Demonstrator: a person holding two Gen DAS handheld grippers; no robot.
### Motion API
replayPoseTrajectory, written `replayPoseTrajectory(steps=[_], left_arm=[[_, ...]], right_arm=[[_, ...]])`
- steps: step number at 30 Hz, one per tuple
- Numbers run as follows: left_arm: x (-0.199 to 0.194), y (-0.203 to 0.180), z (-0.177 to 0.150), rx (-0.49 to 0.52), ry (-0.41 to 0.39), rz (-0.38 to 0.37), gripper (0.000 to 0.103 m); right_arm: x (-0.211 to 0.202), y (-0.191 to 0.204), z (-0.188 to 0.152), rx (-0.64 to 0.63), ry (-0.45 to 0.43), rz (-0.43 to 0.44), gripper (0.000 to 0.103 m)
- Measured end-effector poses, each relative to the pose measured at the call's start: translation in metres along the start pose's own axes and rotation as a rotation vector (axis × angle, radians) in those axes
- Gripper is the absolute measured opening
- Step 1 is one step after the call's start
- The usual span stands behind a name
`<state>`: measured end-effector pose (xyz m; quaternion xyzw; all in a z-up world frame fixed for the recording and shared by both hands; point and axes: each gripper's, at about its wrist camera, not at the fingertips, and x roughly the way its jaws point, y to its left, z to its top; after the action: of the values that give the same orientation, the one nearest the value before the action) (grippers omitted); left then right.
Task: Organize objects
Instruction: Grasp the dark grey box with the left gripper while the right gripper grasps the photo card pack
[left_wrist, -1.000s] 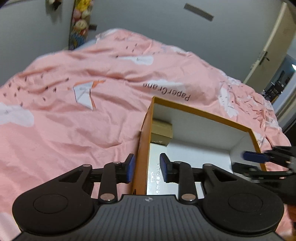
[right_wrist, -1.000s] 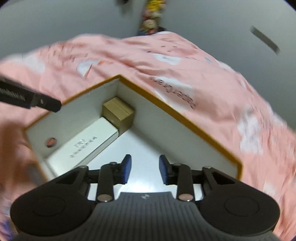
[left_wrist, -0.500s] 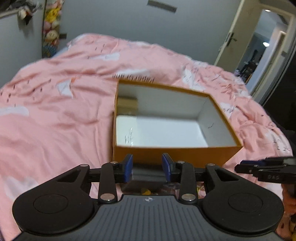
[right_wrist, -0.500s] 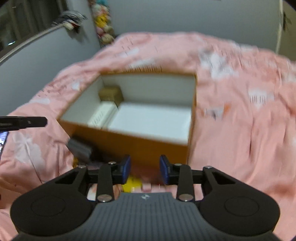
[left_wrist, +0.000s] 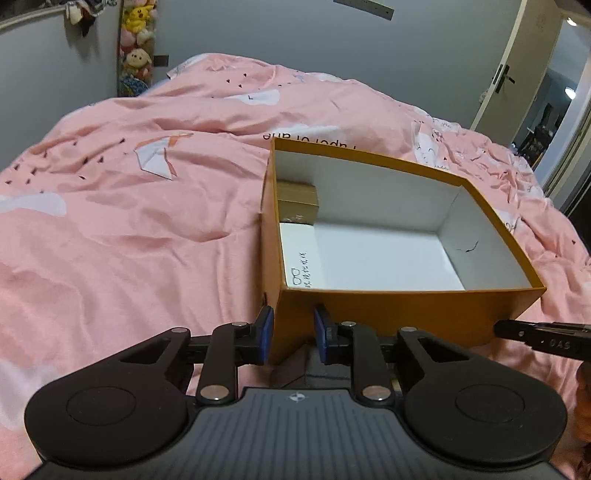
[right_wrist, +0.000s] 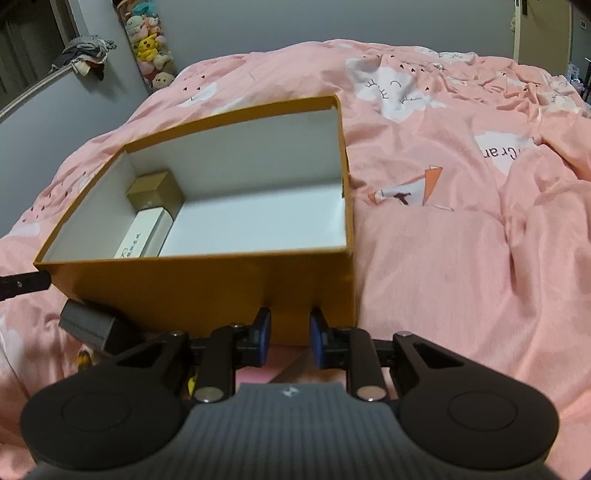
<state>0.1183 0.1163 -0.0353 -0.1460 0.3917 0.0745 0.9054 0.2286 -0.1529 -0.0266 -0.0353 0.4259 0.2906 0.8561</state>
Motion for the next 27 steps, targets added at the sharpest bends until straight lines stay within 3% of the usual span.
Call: replayPoseTrajectory(steps=[6, 8, 11, 14, 21, 27], left_arm=[[0.011, -0.004, 0.001, -0.001, 0.016, 0.028, 0.026], [0.01, -0.005, -0.003, -0.001, 0.028, 0.015, 0.03], [0.01, -0.005, -0.007, -0.044, 0.049, -0.02, 0.044], [0.018, -0.001, -0.009, -0.095, 0.068, -0.026, 0.046], [0.021, 0.004, -0.021, -0.109, 0.151, 0.005, 0.052], [0.019, 0.018, -0.033, -0.185, 0.205, -0.048, 0.058]], right_arm=[[0.01, 0.008, 0.004, 0.014, 0.018, 0.023, 0.025], [0.009, 0.017, 0.003, 0.011, 0.031, 0.067, 0.025], [0.011, 0.036, 0.0, 0.017, 0.07, 0.153, 0.025], [0.021, 0.052, -0.003, 0.039, 0.126, 0.243, 0.025], [0.038, 0.081, -0.018, 0.02, 0.203, 0.28, 0.026], [0.047, 0.074, -0.015, 0.087, 0.264, 0.273, 0.039]])
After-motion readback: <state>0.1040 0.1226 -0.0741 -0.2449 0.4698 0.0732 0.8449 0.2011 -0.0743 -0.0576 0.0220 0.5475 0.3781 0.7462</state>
